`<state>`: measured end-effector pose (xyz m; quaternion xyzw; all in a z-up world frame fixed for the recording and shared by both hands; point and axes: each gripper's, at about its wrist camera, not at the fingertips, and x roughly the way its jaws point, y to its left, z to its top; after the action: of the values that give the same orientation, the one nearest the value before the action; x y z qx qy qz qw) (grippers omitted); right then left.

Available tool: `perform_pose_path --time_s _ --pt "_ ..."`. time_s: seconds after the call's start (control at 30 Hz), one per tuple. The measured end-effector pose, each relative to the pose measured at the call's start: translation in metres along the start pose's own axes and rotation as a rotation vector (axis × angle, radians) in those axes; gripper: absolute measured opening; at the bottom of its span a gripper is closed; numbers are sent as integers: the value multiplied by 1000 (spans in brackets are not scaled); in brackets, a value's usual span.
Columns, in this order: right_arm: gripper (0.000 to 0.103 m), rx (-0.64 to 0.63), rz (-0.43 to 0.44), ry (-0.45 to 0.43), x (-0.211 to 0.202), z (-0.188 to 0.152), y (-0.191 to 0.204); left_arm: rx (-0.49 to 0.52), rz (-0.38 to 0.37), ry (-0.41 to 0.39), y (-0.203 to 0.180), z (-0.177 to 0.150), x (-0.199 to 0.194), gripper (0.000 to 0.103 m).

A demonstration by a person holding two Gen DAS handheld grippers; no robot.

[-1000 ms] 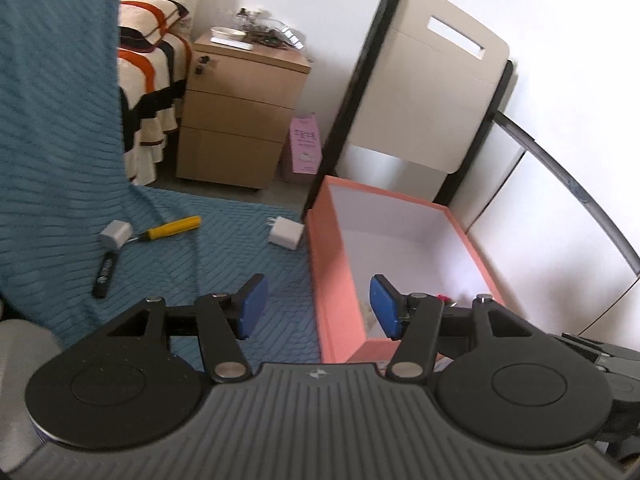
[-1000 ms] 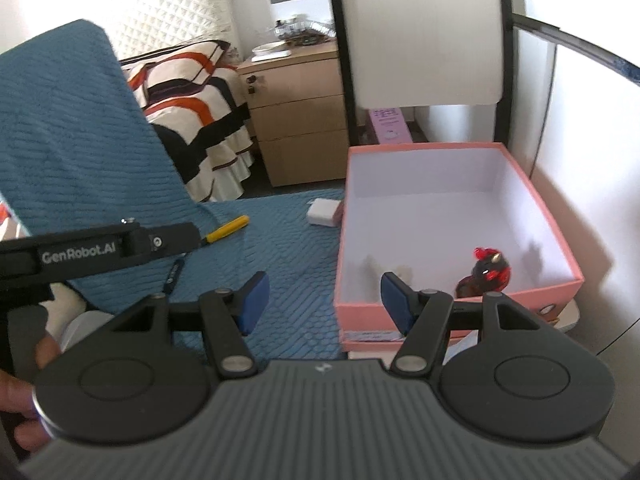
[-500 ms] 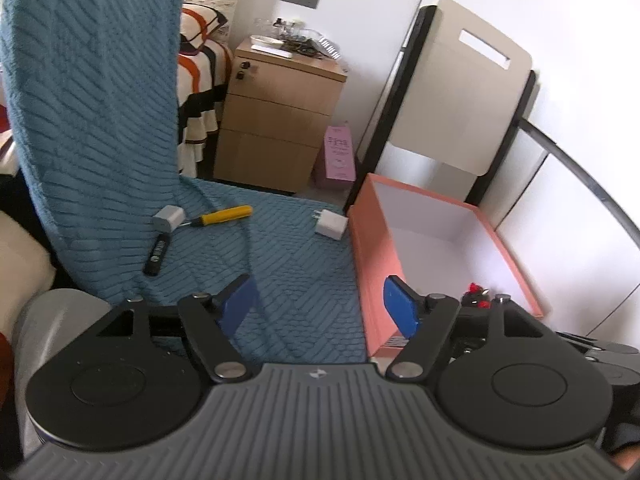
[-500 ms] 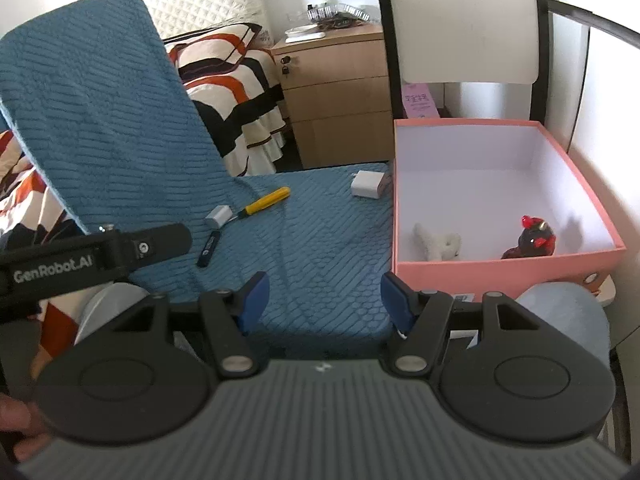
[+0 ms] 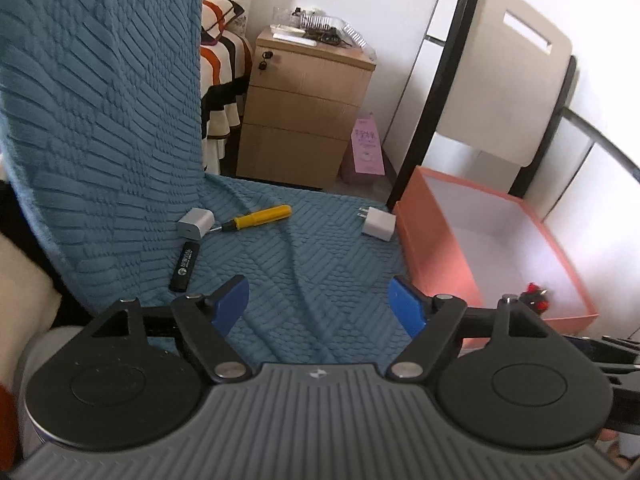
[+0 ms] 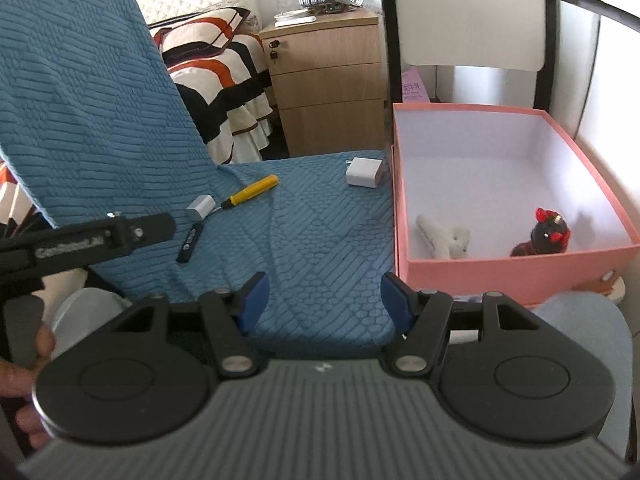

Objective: Organize rigid objects
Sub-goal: 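Withdraw both tools from the box back toward the blanket, then lower left tool to white charger while right tool approaches it too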

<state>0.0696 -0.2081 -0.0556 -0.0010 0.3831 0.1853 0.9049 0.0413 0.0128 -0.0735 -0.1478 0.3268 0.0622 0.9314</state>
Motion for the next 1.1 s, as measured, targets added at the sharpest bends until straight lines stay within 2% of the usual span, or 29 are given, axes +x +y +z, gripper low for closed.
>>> perform_pose_path --time_s 0.13,0.27,0.4,0.6,1.1 --pt "64 -7 -13 27 26 0 1 32 29 -8 12 -2 38 81" --pt "64 -11 -16 58 53 0 2 16 55 -19 26 -4 82 81" --pt "64 -40 -34 35 76 10 8 11 63 -34 36 -1 116 81" --pt "64 -59 -35 -8 107 29 17 2 68 -48 52 8 144 81" --pt "64 -40 -74 -8 173 46 25 32 141 -23 76 30 202 81"
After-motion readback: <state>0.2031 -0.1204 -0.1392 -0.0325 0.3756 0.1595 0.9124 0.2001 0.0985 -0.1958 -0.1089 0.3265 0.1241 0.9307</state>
